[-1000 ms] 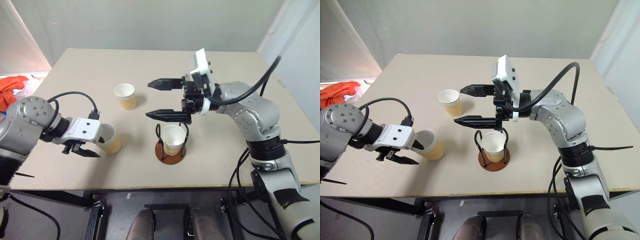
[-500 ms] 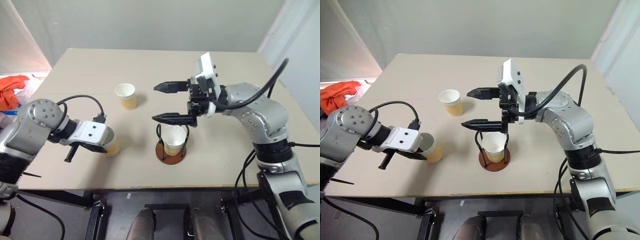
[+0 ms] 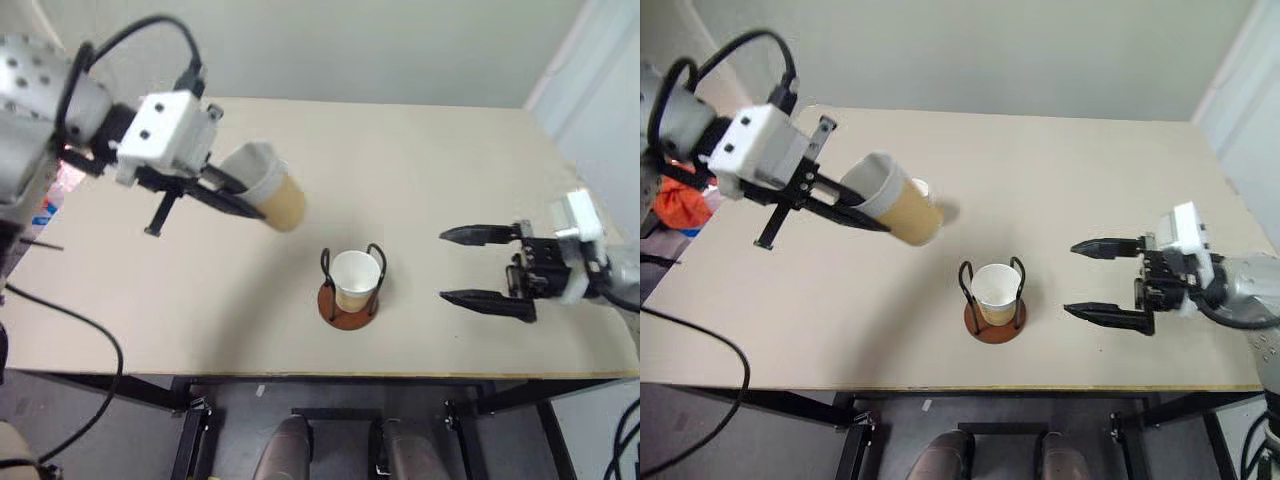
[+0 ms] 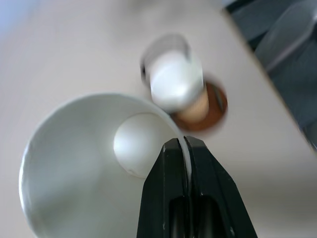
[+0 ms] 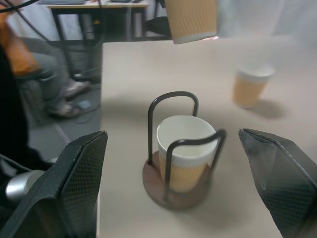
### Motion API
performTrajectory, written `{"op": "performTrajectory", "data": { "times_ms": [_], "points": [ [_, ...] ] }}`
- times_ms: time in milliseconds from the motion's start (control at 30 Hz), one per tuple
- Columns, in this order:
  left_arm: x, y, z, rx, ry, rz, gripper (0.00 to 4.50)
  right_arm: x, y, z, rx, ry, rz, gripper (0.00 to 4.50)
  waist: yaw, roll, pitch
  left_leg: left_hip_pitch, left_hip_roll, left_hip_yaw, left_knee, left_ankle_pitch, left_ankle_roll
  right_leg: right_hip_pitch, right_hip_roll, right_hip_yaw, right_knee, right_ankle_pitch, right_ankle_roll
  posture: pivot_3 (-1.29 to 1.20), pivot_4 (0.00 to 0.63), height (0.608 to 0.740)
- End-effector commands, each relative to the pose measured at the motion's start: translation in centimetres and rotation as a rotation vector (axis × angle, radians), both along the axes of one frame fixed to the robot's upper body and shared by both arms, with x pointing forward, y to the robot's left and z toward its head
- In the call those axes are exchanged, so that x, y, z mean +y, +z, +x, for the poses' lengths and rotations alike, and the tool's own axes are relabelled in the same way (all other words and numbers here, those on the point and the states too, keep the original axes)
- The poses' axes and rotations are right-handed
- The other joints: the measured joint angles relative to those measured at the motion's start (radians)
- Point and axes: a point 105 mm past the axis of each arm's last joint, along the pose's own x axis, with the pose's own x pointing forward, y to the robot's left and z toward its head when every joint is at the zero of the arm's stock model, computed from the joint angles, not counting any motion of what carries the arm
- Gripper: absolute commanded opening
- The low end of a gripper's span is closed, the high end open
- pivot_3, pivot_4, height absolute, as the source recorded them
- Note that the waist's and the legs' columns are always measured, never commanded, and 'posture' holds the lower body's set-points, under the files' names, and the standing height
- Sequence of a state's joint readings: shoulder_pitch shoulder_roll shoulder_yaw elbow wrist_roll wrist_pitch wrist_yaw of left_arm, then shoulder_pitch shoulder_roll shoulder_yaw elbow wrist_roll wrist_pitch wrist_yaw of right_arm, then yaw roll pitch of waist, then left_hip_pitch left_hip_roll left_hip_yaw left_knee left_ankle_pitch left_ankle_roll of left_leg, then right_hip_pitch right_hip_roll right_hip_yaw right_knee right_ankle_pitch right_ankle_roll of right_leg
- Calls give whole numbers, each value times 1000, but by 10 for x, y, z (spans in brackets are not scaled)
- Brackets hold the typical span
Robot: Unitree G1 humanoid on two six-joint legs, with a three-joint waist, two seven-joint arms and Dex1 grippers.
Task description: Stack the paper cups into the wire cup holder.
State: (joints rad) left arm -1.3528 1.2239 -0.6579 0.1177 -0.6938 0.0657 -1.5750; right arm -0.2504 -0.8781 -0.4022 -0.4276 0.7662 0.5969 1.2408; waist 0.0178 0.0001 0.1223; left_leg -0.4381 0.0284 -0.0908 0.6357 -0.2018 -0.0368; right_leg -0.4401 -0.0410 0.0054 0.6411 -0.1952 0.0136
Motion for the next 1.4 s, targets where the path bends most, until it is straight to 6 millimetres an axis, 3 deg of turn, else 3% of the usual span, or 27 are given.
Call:
{"op": "performTrajectory", "data": {
  "times_ms": [33,100,200,333,500,667,800,1400],
  "points": [
    [-10,4,-3,3,-105,26,58,-26,38,-10,-162,-112,64,4500,-6,0,0,2,0,0,0,0,0,3,0,1,0,-1,2,0,150,740],
    [-17,4,-1,-8,-142,44,58,-29,48,-18,-175,-115,90,4500,-7,0,0,3,0,-1,1,1,1,6,1,1,0,-1,4,0,150,740],
    [-33,-3,1,-20,-231,100,58,-24,46,-31,-116,-81,40,4500,-5,1,0,3,0,-3,2,2,2,8,2,2,0,-3,8,0,150,740],
    [-45,-5,11,-44,-275,127,58,-20,44,-33,-102,-91,37,4500,-3,1,1,2,-3,-6,5,0,5,12,3,4,-4,-10,20,0,150,740],
    [-62,-17,11,-43,-371,171,58,-11,42,-36,-103,-93,40,4500,4,2,1,-1,-8,-8,12,-7,11,12,0,5,-8,-7,21,0,150,740],
    [-71,-28,8,-24,-438,193,58,-5,41,-38,-109,-90,41,4500,15,2,1,-7,-11,-7,18,-11,7,12,-1,6,-13,-4,36,0,150,740],
    [-76,-36,5,-20,-483,217,58,-5,41,-40,-113,-99,40,4500,20,3,1,-13,-9,-7,31,-21,10,12,-2,5,-14,-5,38,0,150,740],
    [-103,-55,26,-104,-527,252,58,0,34,-48,-102,-132,44,4500,33,4,1,-12,-13,-3,38,-28,23,14,-6,5,-13,-1,44,0,150,740]
  ]
}}
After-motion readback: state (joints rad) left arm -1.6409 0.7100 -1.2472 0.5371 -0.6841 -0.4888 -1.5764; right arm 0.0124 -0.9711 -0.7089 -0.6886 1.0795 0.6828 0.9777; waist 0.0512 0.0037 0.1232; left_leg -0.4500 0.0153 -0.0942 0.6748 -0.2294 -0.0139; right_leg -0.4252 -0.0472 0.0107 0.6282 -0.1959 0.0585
